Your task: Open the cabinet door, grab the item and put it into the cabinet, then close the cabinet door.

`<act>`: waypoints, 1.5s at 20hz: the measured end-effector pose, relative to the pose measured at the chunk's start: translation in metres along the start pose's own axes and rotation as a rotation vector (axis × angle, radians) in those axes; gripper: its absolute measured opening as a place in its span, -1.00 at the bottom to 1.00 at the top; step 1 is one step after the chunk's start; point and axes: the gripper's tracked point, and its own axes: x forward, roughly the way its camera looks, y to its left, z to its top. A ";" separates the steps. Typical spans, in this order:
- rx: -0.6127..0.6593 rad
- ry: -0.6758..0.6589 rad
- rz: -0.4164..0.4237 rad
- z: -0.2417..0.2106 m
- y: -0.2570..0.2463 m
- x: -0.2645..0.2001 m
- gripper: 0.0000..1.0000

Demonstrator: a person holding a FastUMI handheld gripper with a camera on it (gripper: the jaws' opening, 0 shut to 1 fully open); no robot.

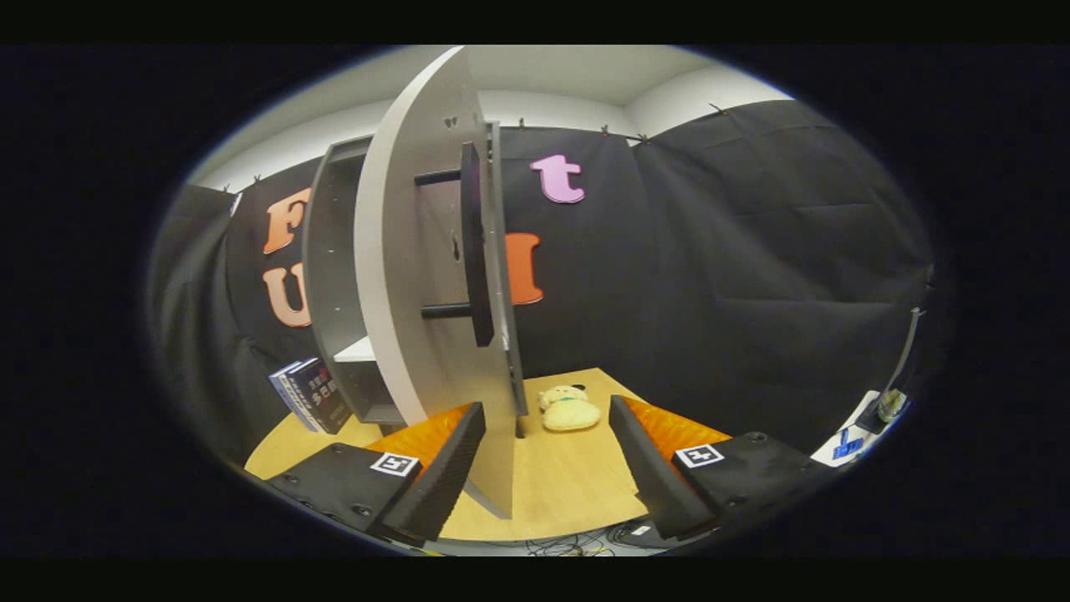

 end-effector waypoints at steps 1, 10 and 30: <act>0.001 0.002 0.016 -0.001 0.011 0.002 0.92; 0.016 0.013 0.127 -0.009 0.106 0.028 0.93; -0.047 0.002 0.088 -0.007 0.249 0.206 0.94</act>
